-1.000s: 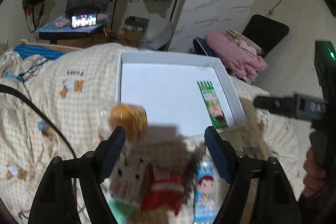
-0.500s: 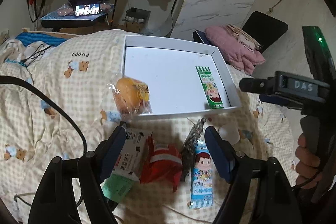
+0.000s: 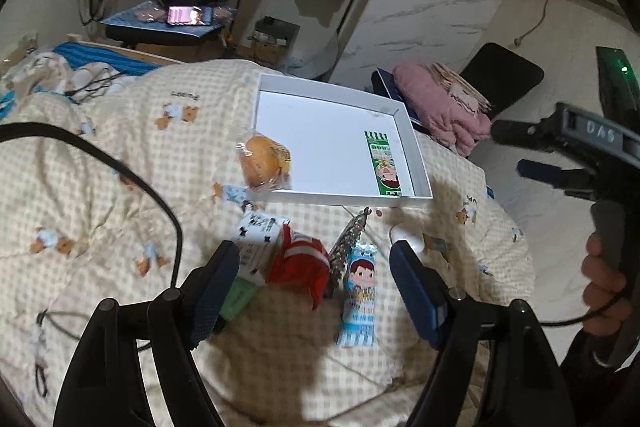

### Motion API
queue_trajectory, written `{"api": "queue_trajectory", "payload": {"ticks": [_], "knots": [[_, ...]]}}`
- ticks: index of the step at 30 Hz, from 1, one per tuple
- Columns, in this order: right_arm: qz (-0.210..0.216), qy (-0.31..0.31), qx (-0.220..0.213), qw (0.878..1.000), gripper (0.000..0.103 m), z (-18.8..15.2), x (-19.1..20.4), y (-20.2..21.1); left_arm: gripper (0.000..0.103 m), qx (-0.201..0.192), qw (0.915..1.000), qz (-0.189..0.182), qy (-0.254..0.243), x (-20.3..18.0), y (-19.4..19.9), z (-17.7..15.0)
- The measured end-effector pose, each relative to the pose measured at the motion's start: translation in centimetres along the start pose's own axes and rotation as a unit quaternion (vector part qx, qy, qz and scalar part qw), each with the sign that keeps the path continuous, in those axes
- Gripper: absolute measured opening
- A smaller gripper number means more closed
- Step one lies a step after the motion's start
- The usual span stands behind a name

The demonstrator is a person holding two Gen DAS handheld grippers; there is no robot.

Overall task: Organize objects
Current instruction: 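Withdraw both tools from the tray back over the snacks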

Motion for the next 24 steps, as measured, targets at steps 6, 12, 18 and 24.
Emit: {"api": "queue_trajectory", "payload": {"ticks": [6, 12, 18, 24], "knots": [[0.005, 0.008, -0.010, 1.000, 0.087, -0.3, 0.9, 4.2, 0.080, -0.016, 0.9994, 0.024, 0.018, 0.5, 4.2, -0.7], [-0.007, 0.051, -0.022, 0.998, 0.087, -1.6, 1.7, 7.2, 0.080, -0.014, 0.9992, 0.031, 0.019, -0.3, 6.1, -1.0], [-0.028, 0.026, -0.005, 0.999, 0.087, -3.6, -0.6, 7.9, 0.080, -0.017, 0.9994, 0.031, -0.003, -1.8, 7.8, -1.7], [-0.030, 0.017, 0.008, 0.999, 0.087, -5.9, -2.2, 8.4, 0.080, -0.017, 0.9989, 0.034, -0.027, -3.1, 8.3, -2.7]]}}
Point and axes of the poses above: each gripper's, at about its wrist camera, not at the fingertips, and y roughly against the way its jaws point, x to its left, z to its top, the point moved 10 cm from there along -y, roughly the way its jaws point, and after that the axes turned 5 degrees about -y, right-handed, at the moved point
